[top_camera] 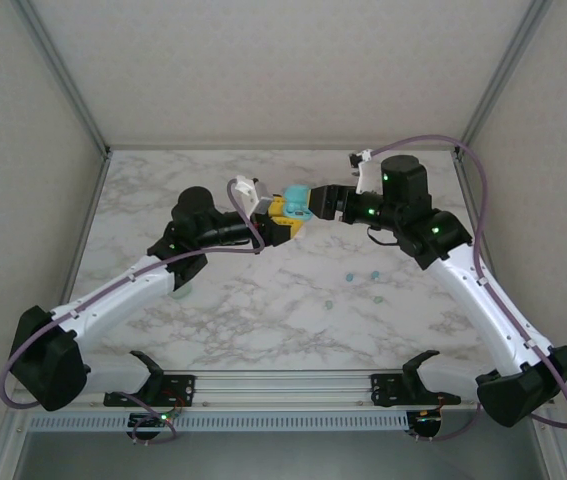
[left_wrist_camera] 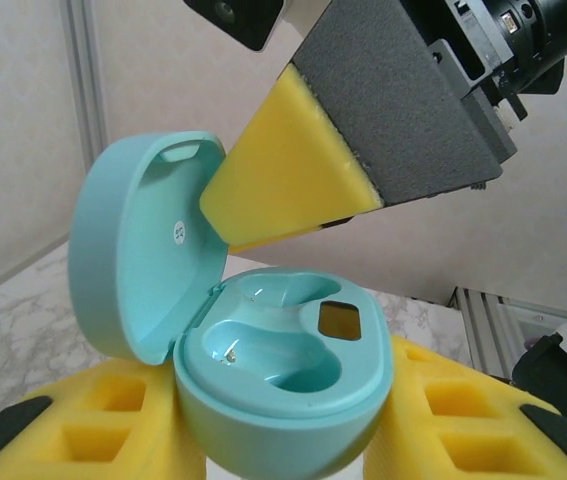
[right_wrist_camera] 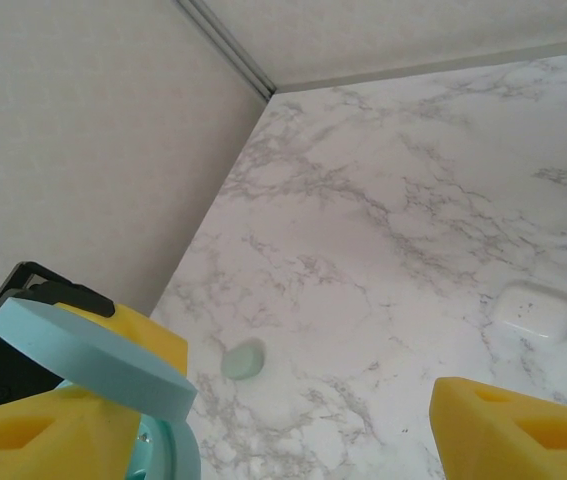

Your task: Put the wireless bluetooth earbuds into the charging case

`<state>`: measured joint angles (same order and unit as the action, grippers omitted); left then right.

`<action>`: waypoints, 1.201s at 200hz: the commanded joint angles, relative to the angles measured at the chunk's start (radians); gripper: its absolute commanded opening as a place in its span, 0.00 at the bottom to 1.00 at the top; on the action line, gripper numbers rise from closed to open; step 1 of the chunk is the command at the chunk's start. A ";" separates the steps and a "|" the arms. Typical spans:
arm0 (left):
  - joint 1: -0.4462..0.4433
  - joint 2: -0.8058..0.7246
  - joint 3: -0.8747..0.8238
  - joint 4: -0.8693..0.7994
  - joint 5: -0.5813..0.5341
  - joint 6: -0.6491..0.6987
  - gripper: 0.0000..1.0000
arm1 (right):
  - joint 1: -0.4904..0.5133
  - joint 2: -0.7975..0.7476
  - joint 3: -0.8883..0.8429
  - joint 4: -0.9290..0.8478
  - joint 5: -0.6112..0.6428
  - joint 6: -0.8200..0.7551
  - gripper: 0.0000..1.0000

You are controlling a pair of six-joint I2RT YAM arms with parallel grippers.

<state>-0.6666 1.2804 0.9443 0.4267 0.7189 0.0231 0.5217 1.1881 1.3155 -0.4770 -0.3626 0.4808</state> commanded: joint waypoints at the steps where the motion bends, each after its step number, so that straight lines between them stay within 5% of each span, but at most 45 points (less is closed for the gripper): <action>1: -0.011 -0.033 -0.035 0.027 -0.040 0.029 0.25 | -0.005 -0.074 0.031 0.011 0.021 0.020 0.78; 32: -0.011 -0.051 -0.078 0.062 -0.086 0.024 0.24 | -0.008 -0.172 0.011 -0.061 0.109 -0.039 0.79; 71: -0.011 -0.070 -0.096 0.076 -0.109 0.019 0.24 | -0.121 -0.158 -0.032 -0.371 0.424 -0.045 0.62; 124: -0.011 -0.114 -0.101 0.043 -0.114 0.027 0.24 | -0.334 0.023 -0.275 -0.405 0.317 -0.063 0.40; 240: -0.013 -0.159 -0.122 0.003 -0.138 0.041 0.25 | -0.366 0.421 -0.250 -0.335 0.286 -0.022 0.41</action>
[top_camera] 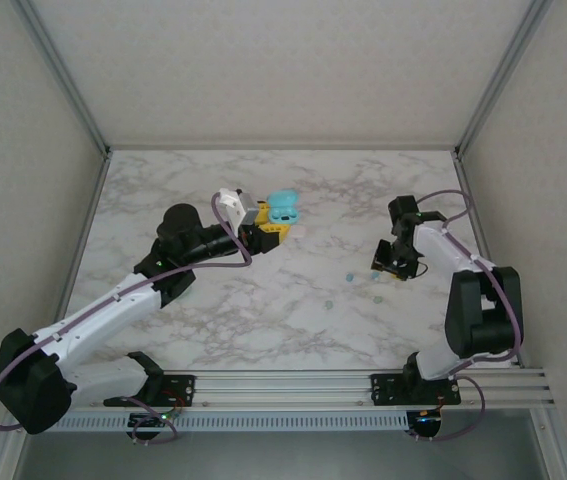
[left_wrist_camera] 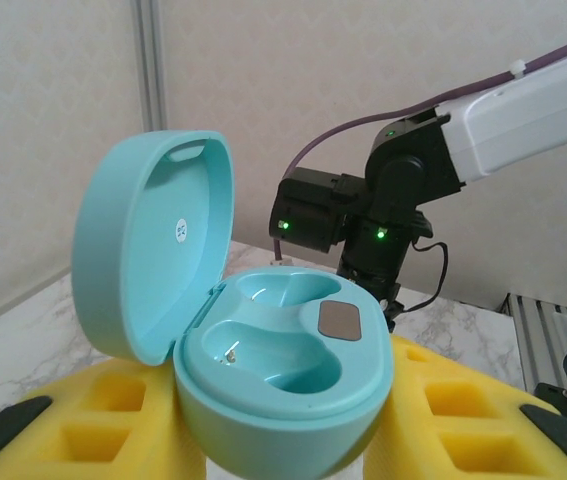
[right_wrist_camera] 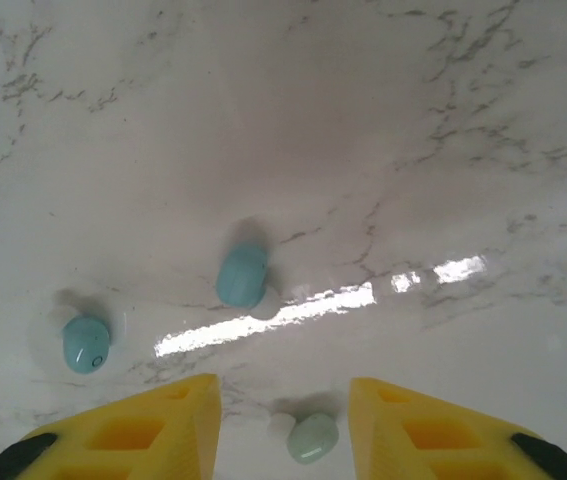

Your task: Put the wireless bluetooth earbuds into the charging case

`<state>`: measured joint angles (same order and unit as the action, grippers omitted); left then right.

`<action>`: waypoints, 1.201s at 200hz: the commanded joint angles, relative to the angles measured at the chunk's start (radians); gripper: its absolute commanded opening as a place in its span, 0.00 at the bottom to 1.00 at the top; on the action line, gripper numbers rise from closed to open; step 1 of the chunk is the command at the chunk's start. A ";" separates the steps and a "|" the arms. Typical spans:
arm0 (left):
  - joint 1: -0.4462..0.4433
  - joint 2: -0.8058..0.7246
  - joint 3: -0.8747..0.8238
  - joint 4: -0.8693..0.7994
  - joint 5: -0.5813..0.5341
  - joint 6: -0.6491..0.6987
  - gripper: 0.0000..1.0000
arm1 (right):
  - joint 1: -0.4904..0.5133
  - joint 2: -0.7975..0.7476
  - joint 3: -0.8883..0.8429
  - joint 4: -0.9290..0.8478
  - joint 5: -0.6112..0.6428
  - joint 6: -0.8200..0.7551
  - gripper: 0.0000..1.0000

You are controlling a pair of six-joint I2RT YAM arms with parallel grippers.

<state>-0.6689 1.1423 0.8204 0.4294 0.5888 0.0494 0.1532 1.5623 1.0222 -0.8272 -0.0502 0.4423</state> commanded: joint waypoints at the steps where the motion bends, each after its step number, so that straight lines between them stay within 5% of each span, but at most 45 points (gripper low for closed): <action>1: -0.011 -0.021 0.002 0.000 -0.007 0.015 0.25 | 0.003 0.051 0.044 0.017 -0.028 0.015 0.41; 240: -0.016 -0.026 0.010 -0.035 -0.013 0.023 0.25 | 0.056 0.255 0.120 0.000 0.040 -0.071 0.25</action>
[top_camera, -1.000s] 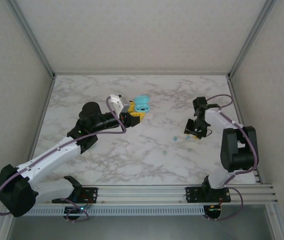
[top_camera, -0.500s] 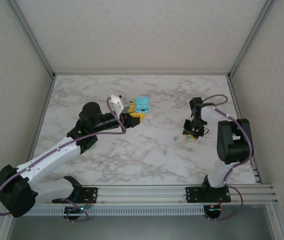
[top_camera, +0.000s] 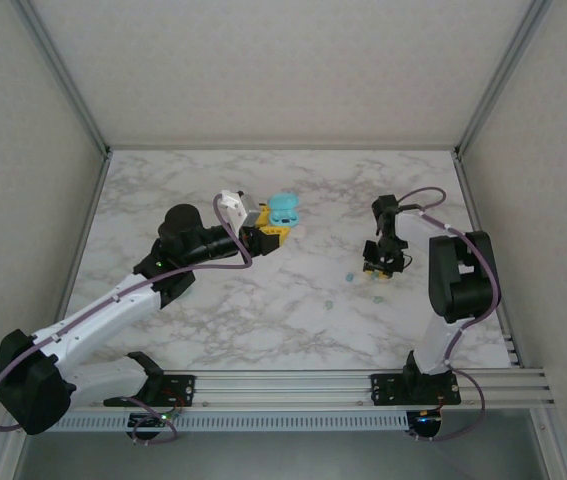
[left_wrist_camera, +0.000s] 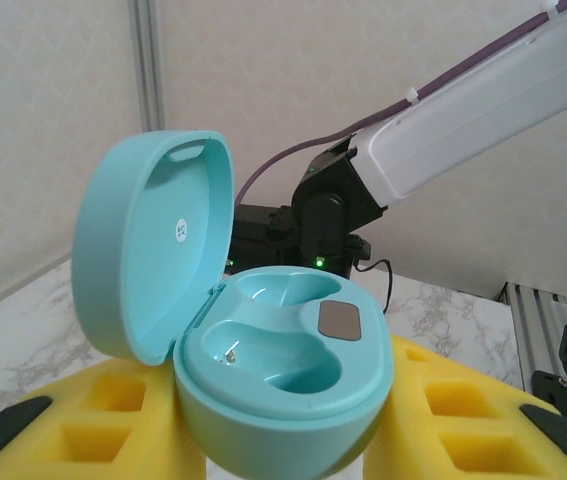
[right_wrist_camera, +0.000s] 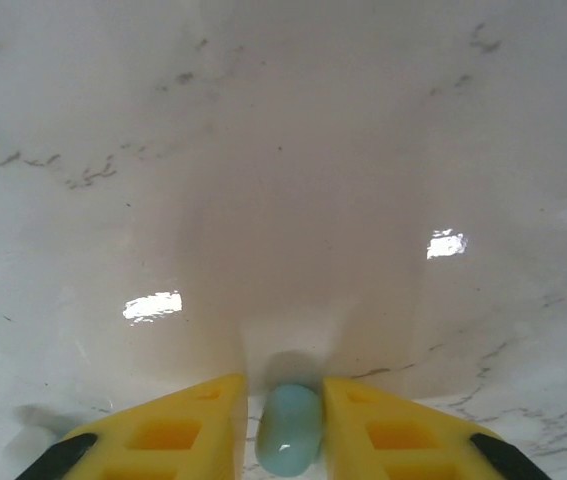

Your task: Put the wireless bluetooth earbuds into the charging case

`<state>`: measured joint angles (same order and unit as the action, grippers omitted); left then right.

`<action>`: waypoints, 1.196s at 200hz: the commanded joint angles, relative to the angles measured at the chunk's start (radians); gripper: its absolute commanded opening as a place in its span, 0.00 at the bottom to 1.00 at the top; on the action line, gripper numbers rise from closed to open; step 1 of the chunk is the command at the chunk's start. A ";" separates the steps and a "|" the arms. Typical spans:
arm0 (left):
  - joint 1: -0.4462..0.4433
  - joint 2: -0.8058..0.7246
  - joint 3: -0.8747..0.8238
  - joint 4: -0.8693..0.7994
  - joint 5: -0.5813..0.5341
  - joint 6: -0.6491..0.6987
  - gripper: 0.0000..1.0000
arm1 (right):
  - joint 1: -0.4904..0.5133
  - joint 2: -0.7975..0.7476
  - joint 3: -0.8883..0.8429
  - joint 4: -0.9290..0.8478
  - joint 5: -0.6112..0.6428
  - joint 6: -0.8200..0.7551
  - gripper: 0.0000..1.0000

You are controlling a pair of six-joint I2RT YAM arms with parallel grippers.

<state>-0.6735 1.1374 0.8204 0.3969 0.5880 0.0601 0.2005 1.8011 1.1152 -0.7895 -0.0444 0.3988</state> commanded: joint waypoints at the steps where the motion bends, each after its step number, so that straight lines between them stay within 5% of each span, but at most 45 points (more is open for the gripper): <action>1: -0.011 -0.020 0.011 -0.003 -0.013 0.013 0.25 | 0.008 0.016 0.027 -0.038 0.035 -0.029 0.25; 138: -0.014 -0.014 0.011 -0.001 -0.024 0.012 0.25 | 0.019 -0.046 0.028 -0.063 -0.030 -0.076 0.17; 188: -0.005 -0.021 -0.003 -0.005 -0.065 0.019 0.24 | 0.005 -0.349 0.025 0.009 -0.529 -0.016 0.17; 219: 0.010 -0.021 -0.013 0.007 -0.080 0.006 0.24 | -0.001 -0.395 0.033 0.128 -0.947 0.074 0.17; 239: 0.023 -0.024 -0.019 0.006 -0.080 0.006 0.24 | -0.001 -0.417 0.023 0.237 -1.111 0.156 0.17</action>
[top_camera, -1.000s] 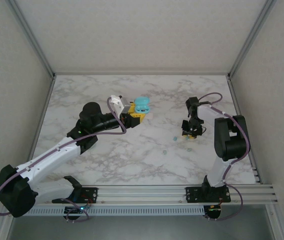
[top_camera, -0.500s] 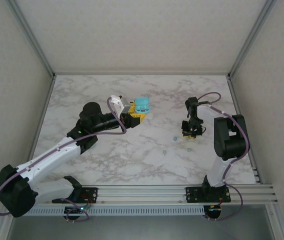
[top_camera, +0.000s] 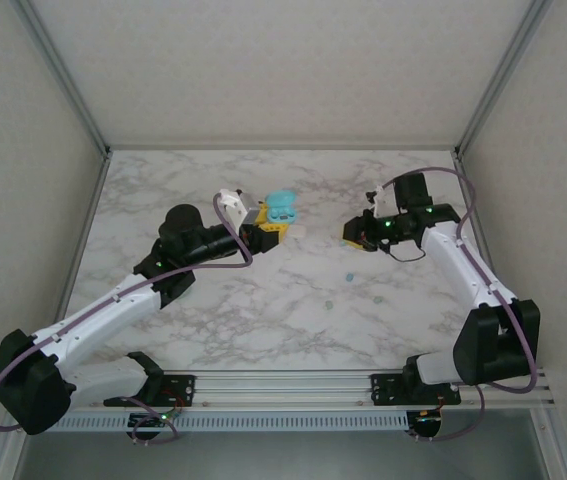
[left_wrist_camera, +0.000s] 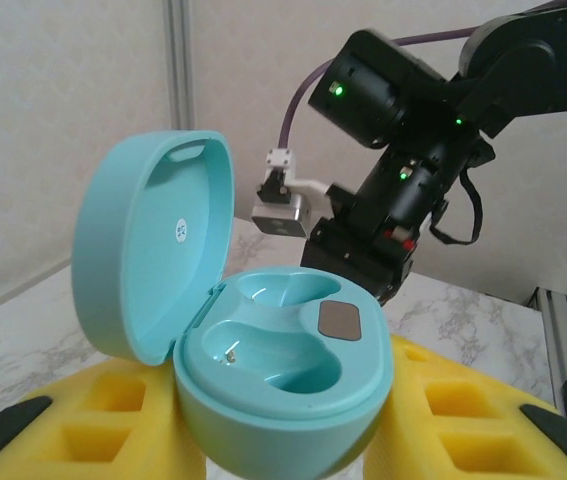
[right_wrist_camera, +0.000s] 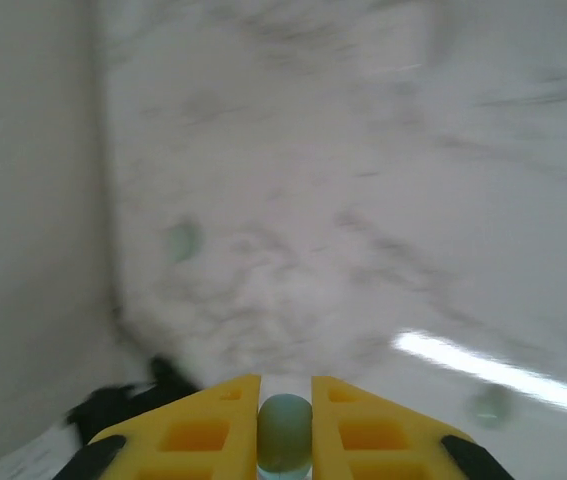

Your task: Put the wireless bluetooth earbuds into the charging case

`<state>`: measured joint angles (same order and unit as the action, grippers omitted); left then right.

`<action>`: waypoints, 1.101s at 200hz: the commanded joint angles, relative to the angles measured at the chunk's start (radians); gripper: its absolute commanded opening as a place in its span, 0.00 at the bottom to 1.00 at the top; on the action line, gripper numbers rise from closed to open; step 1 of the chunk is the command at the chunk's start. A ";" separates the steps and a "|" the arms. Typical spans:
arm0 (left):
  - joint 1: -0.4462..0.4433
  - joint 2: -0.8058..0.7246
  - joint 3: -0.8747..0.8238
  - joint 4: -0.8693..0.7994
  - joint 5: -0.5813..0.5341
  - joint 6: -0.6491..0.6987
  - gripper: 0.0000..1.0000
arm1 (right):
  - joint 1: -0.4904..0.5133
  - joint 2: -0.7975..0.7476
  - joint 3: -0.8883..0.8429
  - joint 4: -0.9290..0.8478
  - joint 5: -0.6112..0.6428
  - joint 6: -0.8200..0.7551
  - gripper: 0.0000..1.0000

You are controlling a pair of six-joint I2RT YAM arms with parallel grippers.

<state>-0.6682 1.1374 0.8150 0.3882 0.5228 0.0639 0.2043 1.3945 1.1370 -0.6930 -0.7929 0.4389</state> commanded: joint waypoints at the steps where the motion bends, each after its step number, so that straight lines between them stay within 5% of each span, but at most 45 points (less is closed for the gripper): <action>1: 0.018 -0.024 -0.014 0.015 -0.015 0.001 0.24 | -0.004 -0.012 0.000 0.146 -0.370 0.120 0.17; 57: 0.028 -0.011 -0.010 0.005 0.010 0.018 0.24 | 0.015 -0.005 0.047 0.193 -0.576 0.205 0.17; 110: 0.027 0.022 0.017 -0.015 0.043 0.025 0.24 | 0.032 -0.013 0.122 0.191 -0.587 0.262 0.17; 152: 0.014 0.041 0.025 -0.009 0.037 0.044 0.24 | 0.071 -0.051 0.157 0.236 -0.477 0.325 0.18; 220: -0.021 0.061 0.007 0.051 -0.008 0.106 0.23 | 0.246 -0.163 0.159 0.341 -0.082 0.307 0.19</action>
<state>-0.6735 1.1957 0.8097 0.3721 0.5358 0.1287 0.3954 1.2587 1.2758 -0.4175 -1.0428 0.7387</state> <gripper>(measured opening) 0.367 0.187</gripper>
